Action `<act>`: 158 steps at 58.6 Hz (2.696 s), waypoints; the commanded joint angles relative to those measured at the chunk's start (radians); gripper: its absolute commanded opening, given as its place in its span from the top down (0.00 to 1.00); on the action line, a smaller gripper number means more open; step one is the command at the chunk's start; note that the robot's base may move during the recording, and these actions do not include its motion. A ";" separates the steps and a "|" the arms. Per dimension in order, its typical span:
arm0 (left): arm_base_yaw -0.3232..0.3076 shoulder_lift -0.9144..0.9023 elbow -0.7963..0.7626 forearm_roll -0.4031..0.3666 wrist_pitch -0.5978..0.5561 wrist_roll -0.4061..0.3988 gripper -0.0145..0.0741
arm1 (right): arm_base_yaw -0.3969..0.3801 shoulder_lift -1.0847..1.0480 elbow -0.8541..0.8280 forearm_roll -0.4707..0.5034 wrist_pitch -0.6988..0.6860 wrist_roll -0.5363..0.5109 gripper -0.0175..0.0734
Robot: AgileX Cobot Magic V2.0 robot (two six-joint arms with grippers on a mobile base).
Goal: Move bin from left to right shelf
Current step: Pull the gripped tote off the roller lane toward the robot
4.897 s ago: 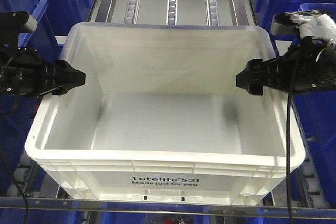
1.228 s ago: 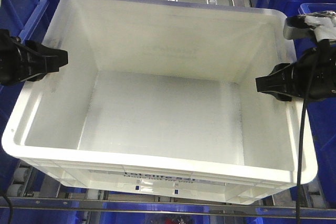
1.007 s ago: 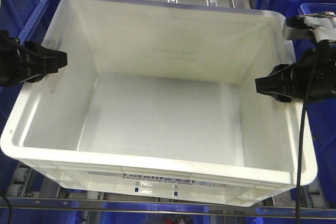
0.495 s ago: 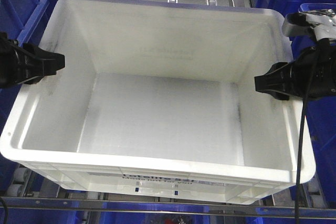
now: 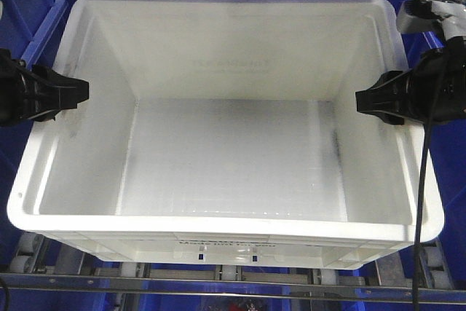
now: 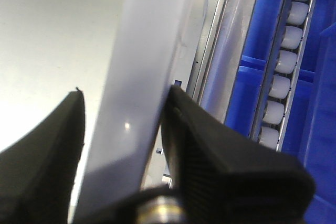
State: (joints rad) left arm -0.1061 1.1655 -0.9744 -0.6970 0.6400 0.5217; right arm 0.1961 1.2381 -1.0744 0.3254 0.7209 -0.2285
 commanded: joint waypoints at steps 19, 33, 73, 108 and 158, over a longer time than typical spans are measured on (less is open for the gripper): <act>-0.034 -0.028 -0.045 -0.162 0.004 0.022 0.84 | 0.023 -0.034 -0.054 0.082 -0.097 0.005 0.81; -0.034 -0.028 -0.045 -0.162 0.011 0.018 0.84 | 0.023 -0.034 -0.054 0.081 -0.095 0.008 0.81; -0.034 -0.028 -0.045 -0.197 0.011 0.015 0.84 | 0.023 -0.034 -0.054 0.081 -0.070 0.008 0.81; -0.034 -0.028 -0.045 -0.196 0.018 0.016 0.84 | 0.023 -0.034 -0.053 0.080 -0.076 0.007 0.81; -0.034 -0.028 -0.045 -0.196 0.019 0.016 0.84 | 0.023 -0.034 -0.053 0.080 -0.076 0.008 0.81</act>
State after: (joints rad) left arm -0.1061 1.1655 -0.9744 -0.7352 0.6328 0.5177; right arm 0.1961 1.2381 -1.0754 0.2734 0.7476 -0.2062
